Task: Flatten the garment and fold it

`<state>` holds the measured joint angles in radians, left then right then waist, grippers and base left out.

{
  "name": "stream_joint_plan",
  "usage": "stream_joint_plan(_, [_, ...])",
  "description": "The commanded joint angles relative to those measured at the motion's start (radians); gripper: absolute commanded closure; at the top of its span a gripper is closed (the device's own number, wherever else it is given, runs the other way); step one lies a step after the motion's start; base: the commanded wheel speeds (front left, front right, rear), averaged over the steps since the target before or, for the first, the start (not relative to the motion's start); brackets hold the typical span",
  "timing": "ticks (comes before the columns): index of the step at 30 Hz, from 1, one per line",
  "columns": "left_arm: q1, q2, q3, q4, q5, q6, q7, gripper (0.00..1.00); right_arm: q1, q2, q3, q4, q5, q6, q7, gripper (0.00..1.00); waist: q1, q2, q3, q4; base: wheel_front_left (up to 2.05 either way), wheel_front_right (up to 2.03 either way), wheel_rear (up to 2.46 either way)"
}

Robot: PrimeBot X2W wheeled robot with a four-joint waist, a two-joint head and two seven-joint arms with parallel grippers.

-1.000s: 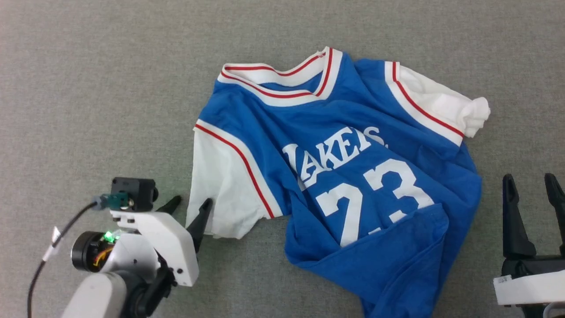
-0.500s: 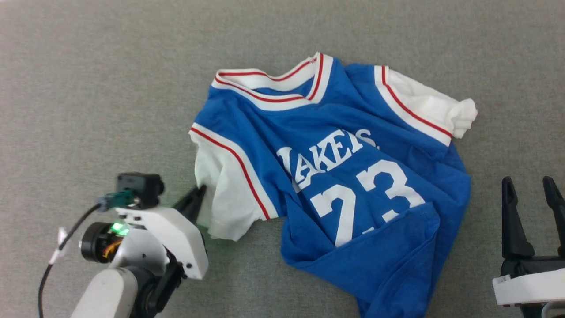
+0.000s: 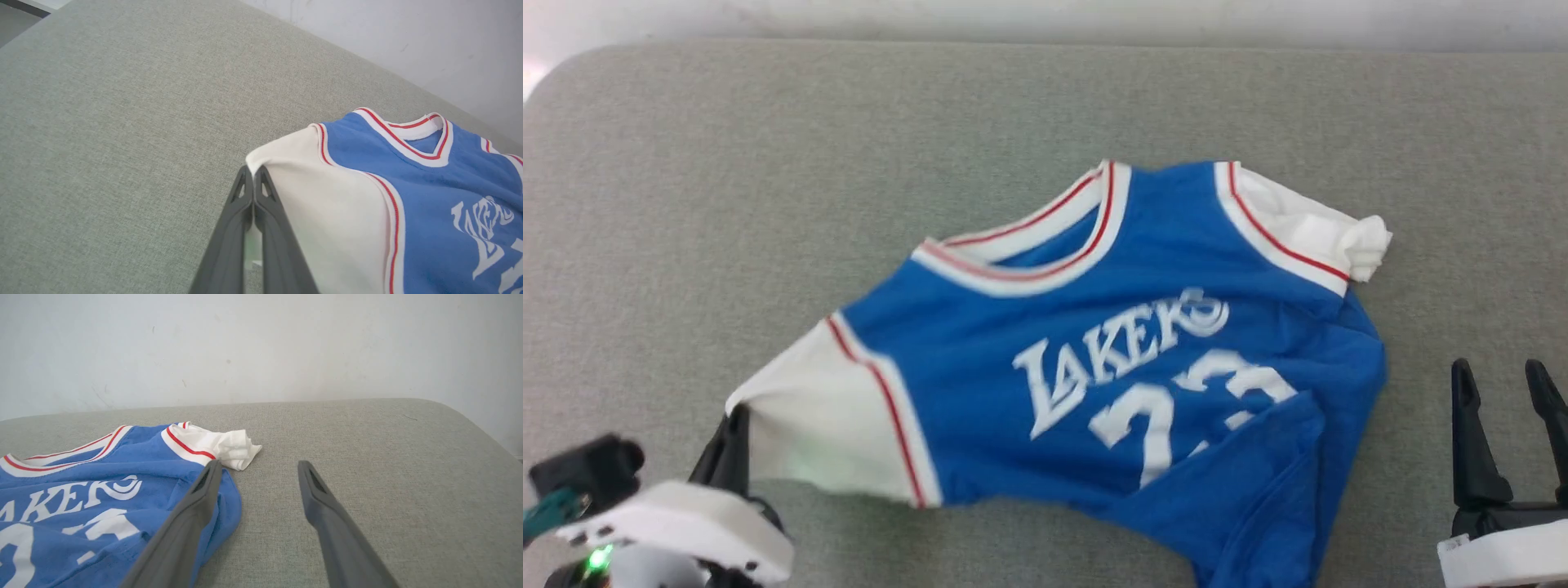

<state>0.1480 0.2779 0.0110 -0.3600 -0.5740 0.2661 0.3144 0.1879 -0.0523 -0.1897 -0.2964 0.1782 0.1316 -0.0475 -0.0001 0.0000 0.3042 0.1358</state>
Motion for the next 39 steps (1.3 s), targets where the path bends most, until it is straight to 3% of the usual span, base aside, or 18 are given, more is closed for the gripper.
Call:
stream_joint_plan(1, [0.008,0.001,0.011,-0.008,-0.010,0.004,-0.010,1.00,0.001,0.002,0.001,-0.008,0.000,-0.001,0.006,0.00,0.0001,0.0000,0.001,0.009,0.00,0.00,0.00])
stream_joint_plan(6, [0.016,-0.007,0.024,-0.023,-0.028,-0.003,-0.029,1.00,-0.084,0.002,0.018,-0.067,-0.034,-0.001,0.077,0.00,0.0001,0.0000,0.026,0.026,0.00,0.00,0.00])
stream_joint_plan(10, [-0.021,-0.007,0.023,-0.025,-0.033,-0.009,-0.039,1.00,-0.252,0.002,0.049,-0.120,-0.070,-0.001,0.215,0.00,0.0001,0.0000,0.079,0.034,0.00,0.00,0.00])
stream_joint_plan(14, [-0.066,-0.003,0.010,-0.018,-0.034,-0.024,-0.042,1.00,-0.456,-0.003,0.064,-0.101,-0.093,-0.001,0.465,0.00,0.0001,0.0000,0.142,0.044,0.00,0.00,0.00])
stream_joint_plan(19, [-0.133,-0.017,-0.023,0.005,-0.045,-0.049,-0.053,1.00,-0.627,-0.060,0.062,0.000,-0.123,-0.001,0.851,0.00,0.0001,0.0000,0.197,0.075,0.00,0.00,0.00])
stream_joint_plan(21, [-0.152,-0.024,-0.037,0.016,-0.048,-0.059,-0.057,1.00,-0.659,-0.078,0.050,0.029,-0.128,-0.001,0.982,0.00,0.0001,0.0000,0.211,0.089,0.00,0.00,0.00])
stream_joint_plan(24, [-0.172,-0.032,-0.055,0.032,-0.052,-0.070,-0.062,1.00,-0.677,-0.111,0.041,0.046,-0.137,-0.001,1.096,0.00,0.0001,0.0000,0.227,0.110,0.00,0.00,0.00])
stream_joint_plan(34, [-0.183,-0.042,-0.072,0.065,-0.067,-0.088,-0.075,1.00,-0.615,-0.102,-0.003,0.045,-0.120,-0.001,1.311,0.00,0.0001,0.0000,0.251,0.133,0.00,0.00,0.00])
stream_joint_plan(36, [-0.186,-0.043,-0.073,0.066,-0.070,-0.090,-0.075,1.00,-0.616,-0.083,-0.022,0.037,-0.118,-0.001,1.320,0.53,0.0001,0.0000,0.253,0.132,0.00,0.00,0.00])
stream_joint_plan(37, [-0.188,-0.043,-0.074,0.067,-0.071,-0.091,-0.075,1.00,-0.618,-0.076,-0.027,0.033,-0.120,-0.001,1.318,0.66,0.0001,0.0000,0.254,0.131,0.00,0.00,0.00])
stream_joint_plan(38, [-0.190,-0.043,-0.074,0.068,-0.073,-0.092,-0.075,1.00,-0.622,-0.070,-0.029,0.026,-0.123,-0.001,1.309,1.00,0.0001,0.0000,0.252,0.129,0.00,0.00,0.00])
stream_joint_plan(39, [-0.193,-0.042,-0.074,0.068,-0.073,-0.093,-0.076,1.00,-0.629,-0.064,-0.031,0.019,-0.126,-0.001,1.294,1.00,0.0001,0.0000,0.250,0.126,0.00,0.00,0.00])
